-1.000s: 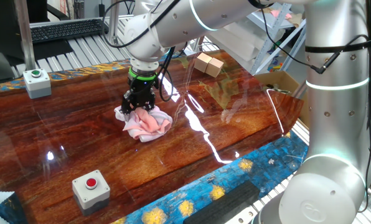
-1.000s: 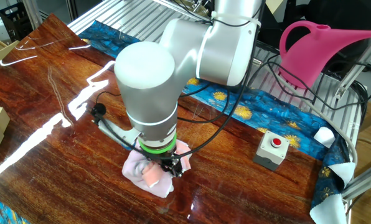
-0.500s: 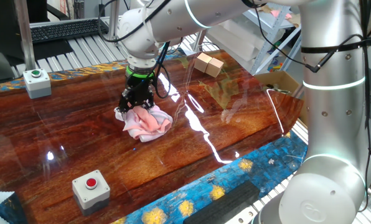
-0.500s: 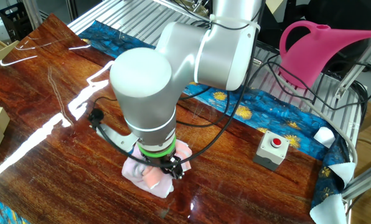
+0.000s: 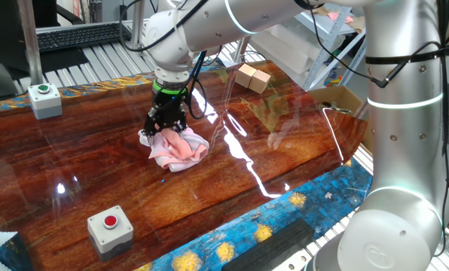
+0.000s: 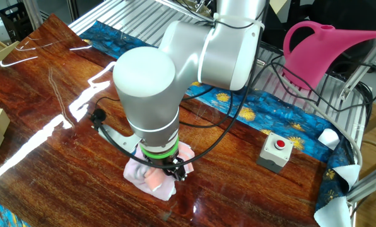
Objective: Clean the table with a cloth
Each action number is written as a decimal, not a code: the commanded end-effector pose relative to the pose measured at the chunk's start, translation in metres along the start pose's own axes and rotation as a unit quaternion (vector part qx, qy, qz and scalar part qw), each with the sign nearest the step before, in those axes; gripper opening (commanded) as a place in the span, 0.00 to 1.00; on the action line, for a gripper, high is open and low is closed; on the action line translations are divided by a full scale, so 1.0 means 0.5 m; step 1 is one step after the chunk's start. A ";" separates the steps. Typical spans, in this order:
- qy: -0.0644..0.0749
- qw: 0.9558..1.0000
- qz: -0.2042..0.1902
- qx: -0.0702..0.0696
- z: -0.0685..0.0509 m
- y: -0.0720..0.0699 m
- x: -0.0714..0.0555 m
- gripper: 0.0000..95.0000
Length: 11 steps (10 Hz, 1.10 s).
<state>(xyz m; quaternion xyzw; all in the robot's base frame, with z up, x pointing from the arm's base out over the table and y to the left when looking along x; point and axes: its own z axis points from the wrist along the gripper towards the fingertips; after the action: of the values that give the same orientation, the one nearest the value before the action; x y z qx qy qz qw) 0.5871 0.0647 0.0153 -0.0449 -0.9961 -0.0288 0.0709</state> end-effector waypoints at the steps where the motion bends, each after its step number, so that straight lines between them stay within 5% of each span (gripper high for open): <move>1: -0.001 1.000 0.000 0.000 -0.002 0.000 0.002 0.80; 10: -0.001 1.000 0.000 0.000 -0.002 0.000 0.002 0.80; 11: 0.012 1.000 -0.002 0.004 -0.057 0.033 0.031 0.60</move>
<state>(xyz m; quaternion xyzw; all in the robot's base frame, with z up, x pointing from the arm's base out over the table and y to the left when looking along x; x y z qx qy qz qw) 0.5849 0.0696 0.0235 -0.0434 -0.9959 -0.0274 0.0745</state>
